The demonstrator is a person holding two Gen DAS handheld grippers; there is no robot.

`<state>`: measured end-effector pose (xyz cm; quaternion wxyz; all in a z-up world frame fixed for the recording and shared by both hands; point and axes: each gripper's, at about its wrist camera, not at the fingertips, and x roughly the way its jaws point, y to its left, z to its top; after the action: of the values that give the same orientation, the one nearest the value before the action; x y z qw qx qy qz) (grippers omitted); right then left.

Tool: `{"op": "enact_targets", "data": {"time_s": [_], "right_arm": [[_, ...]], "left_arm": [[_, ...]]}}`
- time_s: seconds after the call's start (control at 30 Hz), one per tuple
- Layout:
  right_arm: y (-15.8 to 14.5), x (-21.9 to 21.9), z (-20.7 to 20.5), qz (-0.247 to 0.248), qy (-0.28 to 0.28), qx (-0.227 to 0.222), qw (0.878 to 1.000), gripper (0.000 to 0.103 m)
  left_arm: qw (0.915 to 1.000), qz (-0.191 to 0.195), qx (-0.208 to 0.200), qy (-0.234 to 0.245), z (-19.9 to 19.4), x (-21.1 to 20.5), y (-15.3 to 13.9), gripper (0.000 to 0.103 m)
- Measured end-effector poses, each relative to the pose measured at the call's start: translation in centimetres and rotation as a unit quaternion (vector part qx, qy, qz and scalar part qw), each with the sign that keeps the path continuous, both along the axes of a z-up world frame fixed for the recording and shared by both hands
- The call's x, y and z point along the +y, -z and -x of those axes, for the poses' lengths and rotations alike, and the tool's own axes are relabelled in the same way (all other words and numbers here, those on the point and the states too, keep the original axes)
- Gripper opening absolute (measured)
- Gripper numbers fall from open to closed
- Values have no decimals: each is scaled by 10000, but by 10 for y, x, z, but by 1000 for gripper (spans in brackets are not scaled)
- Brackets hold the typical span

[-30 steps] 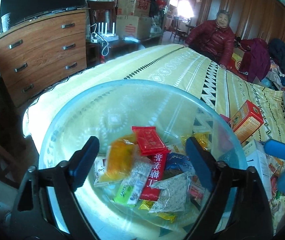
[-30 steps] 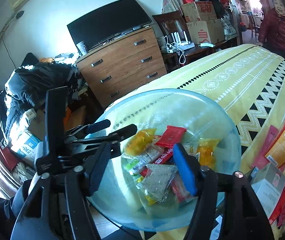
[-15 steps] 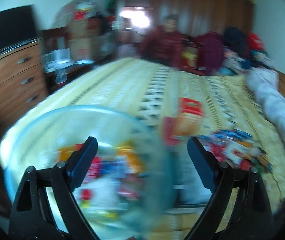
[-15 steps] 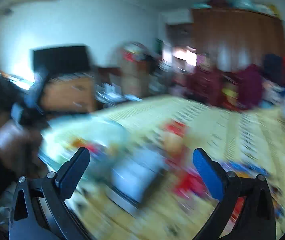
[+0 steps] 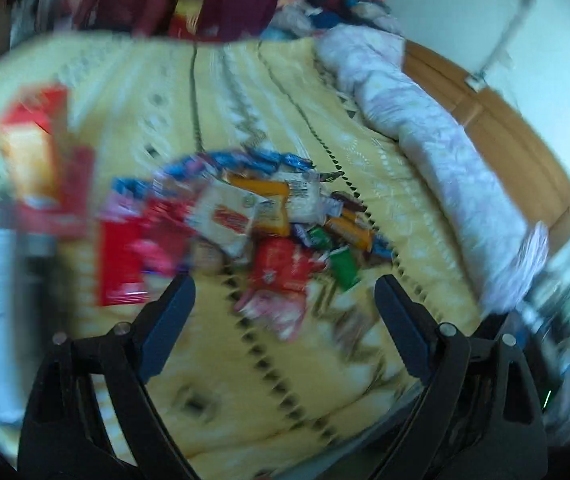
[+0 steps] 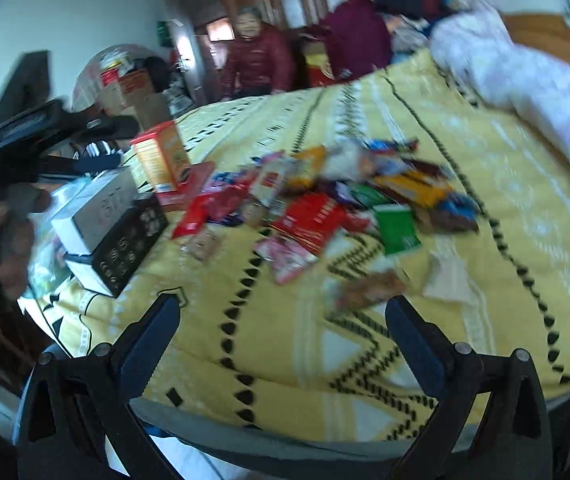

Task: Organize snacks
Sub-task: 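Move both empty tools back to the snack heap, then grasp white Wangwang rice cracker bag with left tool while right grasps orange biscuit packet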

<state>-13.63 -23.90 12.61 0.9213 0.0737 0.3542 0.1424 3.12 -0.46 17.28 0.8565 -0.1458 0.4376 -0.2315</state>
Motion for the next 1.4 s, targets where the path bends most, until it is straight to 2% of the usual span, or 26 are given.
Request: {"op": "enact_targets", "data": {"time_s": [0.07,0.1,0.17,0.23,0.3,0.37,0.47,0.53,0.63,0.7,0.77,0.83,0.87,0.93,1.07,1.17,1.27,1.3,1.4], "right_arm": [[6,-12,-1,-45,42,75,10000,103],[9,-16,-3,-71,53,110,9999,103],[16,-24,-7,-198,82,224,9995,103],[25,-34,-11,-338,96,397,9986,103],[32,-43,-14,-441,95,513,9977,103],[37,-47,-16,-516,82,587,9969,103],[42,-50,-18,-570,18,638,9963,103],[43,-49,-21,-581,-80,635,9963,103],[47,-45,-26,-614,-224,655,9957,103],[49,-44,-30,-674,-240,716,9949,103],[49,-44,-33,-805,-273,828,9929,101],[47,-46,-32,-867,-310,845,9922,95],[46,-46,-32,-858,-328,838,9922,94],[43,-46,-31,-781,-351,799,9931,94],[27,-51,-41,-681,-371,688,9946,94],[8,-56,-68,-426,-417,568,9966,96],[-3,-63,-114,-75,-572,551,9968,99],[-3,-64,-127,70,-648,579,9962,102],[8,-69,-189,707,-1102,902,9873,102]], "left_arm": [[9958,545,698,-234,-41,-3,25,92],[9893,847,1117,-408,-62,-2,41,92],[9748,1174,1693,-860,-91,-2,69,92],[9581,1420,2149,-1250,-113,0,96,92],[9399,1446,2575,-1713,-129,5,117,92],[9301,1517,2780,-1860,-138,3,129,92],[9341,1382,2666,-1931,-144,-3,131,93],[9330,1380,2735,-1889,-148,-7,132,93],[9360,1130,2766,-1863,-154,-13,134,94],[9392,1004,2680,-1899,-156,-10,134,87],[9459,909,2500,-1858,-153,-8,131,79],[9536,823,2314,-1744,-146,-7,124,79],[9602,731,2130,-1653,-140,-6,116,79],[9751,462,1734,-1302,-120,-9,97,79],[9905,123,1206,-649,-73,-8,72,79],[9929,112,1125,-367,-45,-5,69,79],[9932,168,1130,-235,-29,-3,71,79],[9933,188,1125,-192,-26,-3,71,79],[9932,268,1129,-91,-29,-8,68,79]]}}
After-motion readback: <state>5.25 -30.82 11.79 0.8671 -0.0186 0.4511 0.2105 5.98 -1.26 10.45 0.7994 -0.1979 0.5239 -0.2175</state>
